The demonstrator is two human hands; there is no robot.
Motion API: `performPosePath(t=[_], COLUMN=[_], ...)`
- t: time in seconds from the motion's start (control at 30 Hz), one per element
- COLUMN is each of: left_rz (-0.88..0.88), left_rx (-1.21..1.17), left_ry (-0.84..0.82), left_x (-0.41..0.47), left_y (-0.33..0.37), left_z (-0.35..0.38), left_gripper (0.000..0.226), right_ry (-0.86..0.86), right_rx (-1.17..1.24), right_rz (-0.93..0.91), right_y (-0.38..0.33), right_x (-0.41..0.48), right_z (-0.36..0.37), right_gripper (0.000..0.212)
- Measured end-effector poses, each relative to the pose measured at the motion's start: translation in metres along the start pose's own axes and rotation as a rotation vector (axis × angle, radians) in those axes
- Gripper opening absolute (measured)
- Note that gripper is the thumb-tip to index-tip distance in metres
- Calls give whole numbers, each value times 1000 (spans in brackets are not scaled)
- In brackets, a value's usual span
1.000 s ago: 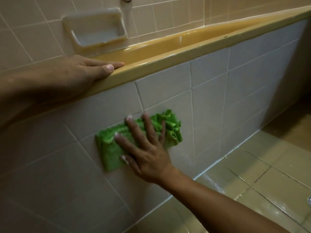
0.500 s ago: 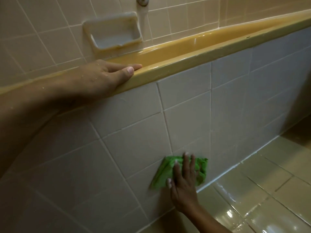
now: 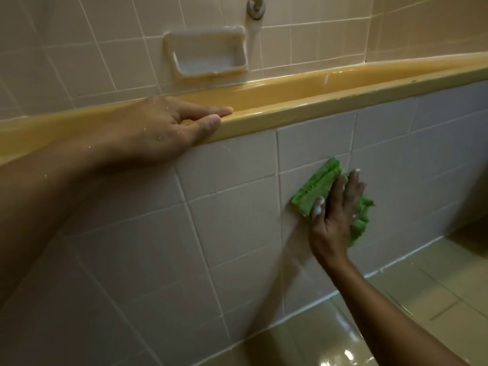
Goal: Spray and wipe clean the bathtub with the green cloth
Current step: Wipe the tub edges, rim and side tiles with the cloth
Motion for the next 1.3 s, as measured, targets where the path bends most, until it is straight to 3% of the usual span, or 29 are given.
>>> performPosePath(t=[0.1, 0.23, 0.53, 0.83, 1.1, 1.3], left_rz=[-47, -62, -67, -34, -121, -202], left_rx=[184, 407, 464, 532, 609, 516], left_ry=[31, 213, 450, 503, 535, 583], left_x=[-6, -20, -48, -73, -108, -114], left_y=[-6, -8, -18, -43, -59, -57], left_z=[1, 1, 5, 8, 12, 23], left_gripper=[53, 56, 53, 56, 50, 47], right_ry=[-74, -139, -339, -516, -709, -774], right_rx=[-107, -266, -572, -853, -788, -730], right_rz=[-200, -505, -1048, -1615, -1683, -1671], right_y=[-23, -73, -130, -138, -79, -67], right_x=[26, 49, 42, -29, -117, -112], right_z=[-4, -5, 11, 53, 83, 76], right_gripper=[62, 64, 63, 63, 84, 82])
Point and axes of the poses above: each hand's wrist, its own x-axis towards the middle knuckle, its own z-axis out of the palm, y = z × x, the point moved 6 cm from there along x, towards the middle knuckle, and after that the axes turned 11 degrees about -y, right-handed, at the moved point
